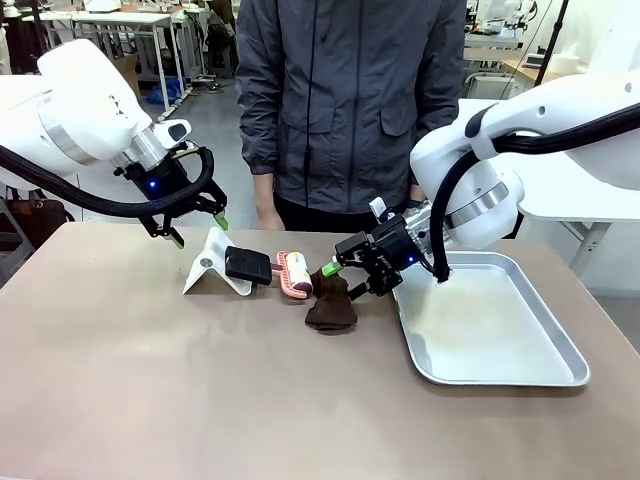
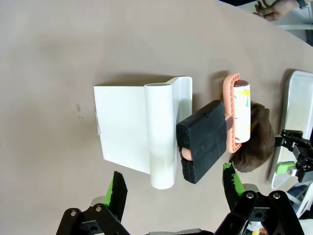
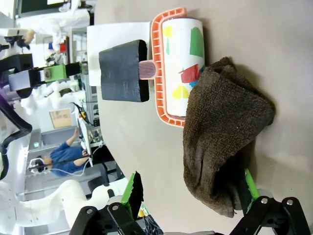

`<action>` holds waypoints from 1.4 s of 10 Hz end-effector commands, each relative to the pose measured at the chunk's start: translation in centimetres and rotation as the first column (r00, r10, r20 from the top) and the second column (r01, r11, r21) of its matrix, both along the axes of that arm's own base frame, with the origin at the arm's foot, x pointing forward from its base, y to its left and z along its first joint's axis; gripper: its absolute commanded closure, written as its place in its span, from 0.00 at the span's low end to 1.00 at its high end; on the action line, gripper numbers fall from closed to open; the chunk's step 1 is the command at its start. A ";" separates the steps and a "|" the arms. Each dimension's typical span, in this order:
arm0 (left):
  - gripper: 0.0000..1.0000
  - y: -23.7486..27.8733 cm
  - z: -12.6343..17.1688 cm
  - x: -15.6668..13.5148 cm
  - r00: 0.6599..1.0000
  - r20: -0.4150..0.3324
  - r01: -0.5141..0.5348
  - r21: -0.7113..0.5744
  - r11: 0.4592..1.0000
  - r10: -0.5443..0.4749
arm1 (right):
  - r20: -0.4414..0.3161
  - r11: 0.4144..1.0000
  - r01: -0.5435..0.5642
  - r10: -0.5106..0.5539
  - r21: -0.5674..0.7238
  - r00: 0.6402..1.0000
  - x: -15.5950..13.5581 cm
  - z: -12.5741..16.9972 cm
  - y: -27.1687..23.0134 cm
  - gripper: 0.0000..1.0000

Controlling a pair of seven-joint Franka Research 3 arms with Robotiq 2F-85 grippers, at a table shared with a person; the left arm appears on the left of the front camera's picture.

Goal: Clean the surface of the table.
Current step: Return the Lint Roller and towel to their original positions.

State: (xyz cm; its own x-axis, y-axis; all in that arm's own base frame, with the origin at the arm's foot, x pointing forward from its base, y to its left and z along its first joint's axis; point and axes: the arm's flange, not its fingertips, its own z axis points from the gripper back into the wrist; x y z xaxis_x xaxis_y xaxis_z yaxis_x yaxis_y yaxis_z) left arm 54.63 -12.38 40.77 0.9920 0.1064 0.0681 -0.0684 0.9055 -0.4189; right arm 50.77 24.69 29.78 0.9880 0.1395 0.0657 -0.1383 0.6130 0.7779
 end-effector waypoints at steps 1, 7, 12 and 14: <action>0.00 0.9 0.4 -1.4 1.000 0.020 0.006 -0.011 1.000 -0.006 | 0.006 0.999 -0.017 0.017 -0.039 1.000 -0.2 1.7 -1.1 0.00; 0.00 11.4 -1.1 -15.4 0.942 0.297 0.261 -0.344 0.902 -0.159 | 0.047 0.979 -0.003 -0.007 0.203 0.999 -9.1 5.9 -10.8 0.00; 0.00 20.6 -9.1 -16.2 0.887 0.430 0.446 -0.713 0.540 -0.165 | 0.016 0.853 0.191 -0.227 0.486 0.974 -13.2 1.5 -19.6 0.00; 0.00 21.2 -9.4 -14.8 0.861 0.482 0.494 -0.718 0.490 -0.161 | 0.049 0.788 0.241 -0.324 0.567 0.945 -12.9 0.4 -20.4 0.00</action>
